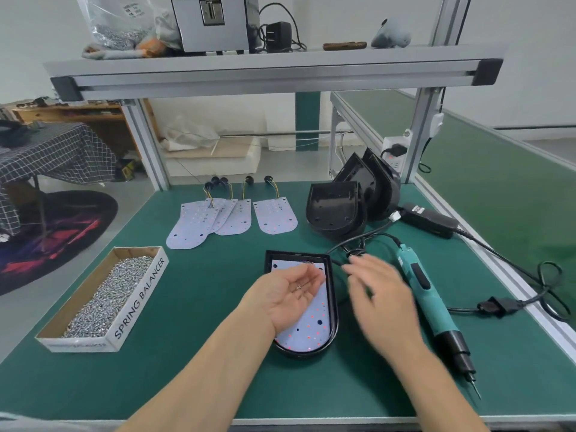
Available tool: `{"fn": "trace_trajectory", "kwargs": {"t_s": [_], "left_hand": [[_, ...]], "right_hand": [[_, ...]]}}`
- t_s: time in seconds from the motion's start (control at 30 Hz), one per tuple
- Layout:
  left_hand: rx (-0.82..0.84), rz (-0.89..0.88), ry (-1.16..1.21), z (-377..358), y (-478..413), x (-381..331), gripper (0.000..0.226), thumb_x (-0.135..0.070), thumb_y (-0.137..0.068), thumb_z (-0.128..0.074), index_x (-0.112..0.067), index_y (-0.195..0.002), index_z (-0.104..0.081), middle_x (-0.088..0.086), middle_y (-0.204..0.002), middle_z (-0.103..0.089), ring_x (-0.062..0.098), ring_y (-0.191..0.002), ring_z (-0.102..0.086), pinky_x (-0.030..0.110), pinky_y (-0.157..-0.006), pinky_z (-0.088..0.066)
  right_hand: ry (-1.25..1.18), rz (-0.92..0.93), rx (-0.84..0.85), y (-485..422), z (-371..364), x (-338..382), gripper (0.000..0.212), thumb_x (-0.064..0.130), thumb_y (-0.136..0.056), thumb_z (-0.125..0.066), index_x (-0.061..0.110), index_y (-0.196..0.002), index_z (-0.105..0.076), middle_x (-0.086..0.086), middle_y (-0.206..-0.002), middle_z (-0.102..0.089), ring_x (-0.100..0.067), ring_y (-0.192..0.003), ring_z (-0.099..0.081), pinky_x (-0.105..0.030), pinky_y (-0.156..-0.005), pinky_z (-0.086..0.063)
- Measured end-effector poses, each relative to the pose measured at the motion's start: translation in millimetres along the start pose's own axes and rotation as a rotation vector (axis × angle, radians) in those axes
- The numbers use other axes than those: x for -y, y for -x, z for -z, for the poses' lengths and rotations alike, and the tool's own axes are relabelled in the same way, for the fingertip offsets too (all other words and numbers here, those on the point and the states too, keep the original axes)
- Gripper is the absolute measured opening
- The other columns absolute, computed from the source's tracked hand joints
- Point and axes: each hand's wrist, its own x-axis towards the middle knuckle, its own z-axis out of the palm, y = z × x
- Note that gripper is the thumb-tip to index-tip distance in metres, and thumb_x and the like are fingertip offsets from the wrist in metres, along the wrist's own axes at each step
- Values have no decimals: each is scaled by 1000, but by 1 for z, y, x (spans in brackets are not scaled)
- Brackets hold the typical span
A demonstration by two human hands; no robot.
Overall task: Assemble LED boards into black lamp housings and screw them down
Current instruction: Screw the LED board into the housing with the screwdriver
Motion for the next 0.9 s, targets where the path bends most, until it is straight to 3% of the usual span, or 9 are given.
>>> {"fn": "trace_trajectory", "kwargs": {"t_s": [0.1, 0.17, 0.23, 0.33, 0.43, 0.53, 0.63, 0.77, 0.9], "left_hand": [[-10, -18, -54, 4, -4, 2, 12, 4, -97, -58, 10, -91, -65, 17, -72, -72, 26, -81, -68, 31, -68, -59], [-23, -45, -112, 4, -7, 5, 10, 3, -96, -60, 7, -91, -67, 14, -72, -72, 22, -77, -68, 24, -62, -60], [-37, -68, -190, 3, -8, 9, 9, 1, -96, -61, 3, -91, -68, 9, -69, -71, 16, -68, -67, 19, -56, -57], [-47, -94, -277, -1, -7, 12, 6, 3, -93, -65, 0, -92, -69, 6, -66, -71, 11, -58, -68, 17, -52, -53], [-58, -114, -292, -2, -5, 13, 10, 9, -88, -67, 0, -91, -69, 6, -66, -71, 11, -56, -69, 17, -52, -52], [-59, -120, -276, -3, -4, 13, 13, 13, -86, -67, 1, -90, -69, 8, -67, -71, 13, -56, -70, 17, -51, -53], [-52, -119, -250, -1, -4, 13, 14, 15, -86, -65, 4, -93, -69, 11, -69, -72, 15, -58, -72, 18, -53, -55], [-48, -126, -243, 0, -4, 14, 10, 12, -91, -62, 5, -96, -67, 13, -68, -72, 15, -59, -72, 19, -53, -56], [-55, -126, -234, 0, -4, 14, 9, 9, -93, -60, 5, -98, -66, 14, -70, -72, 17, -60, -72, 21, -52, -56]], "right_hand": [[207, -304, -96, -20, 49, -29, 13, 29, -91, -67, 18, -98, -65, -3, -106, -63, -27, -101, -51, -34, -80, -38], [397, -557, 136, -30, 75, -51, 44, 57, -87, -65, 19, -101, -49, -2, -104, -53, -25, -93, -47, -37, -72, -37], [539, -649, 349, -30, 83, -60, 61, 71, -82, -62, 18, -104, -41, 3, -91, -52, -24, -82, -53, -36, -63, -39], [589, -553, 368, -27, 73, -62, 53, 60, -84, -67, 20, -105, -39, 5, -81, -56, -16, -70, -55, -32, -56, -41], [509, -534, 311, -29, 66, -62, 39, 42, -86, -66, 22, -109, -43, 6, -85, -57, -20, -76, -56, -32, -60, -41], [140, -608, 133, -31, 69, -62, 25, 40, -86, -70, 21, -97, -57, 5, -83, -61, -17, -76, -55, -30, -59, -38], [-456, -753, -31, -35, 65, -45, 19, 37, -87, -72, 19, -92, -68, -3, -81, -67, -14, -62, -59, -28, -55, -44], [-1312, -872, 12, -44, 50, -20, 43, 41, -85, -68, 9, -111, -56, -7, -79, -60, -17, -56, -57, -22, -46, -46], [-1786, -821, 135, -42, 40, -20, 68, 60, -94, -48, 5, -134, -49, -17, -118, -69, -20, -68, -59, -26, -53, -45]]}}
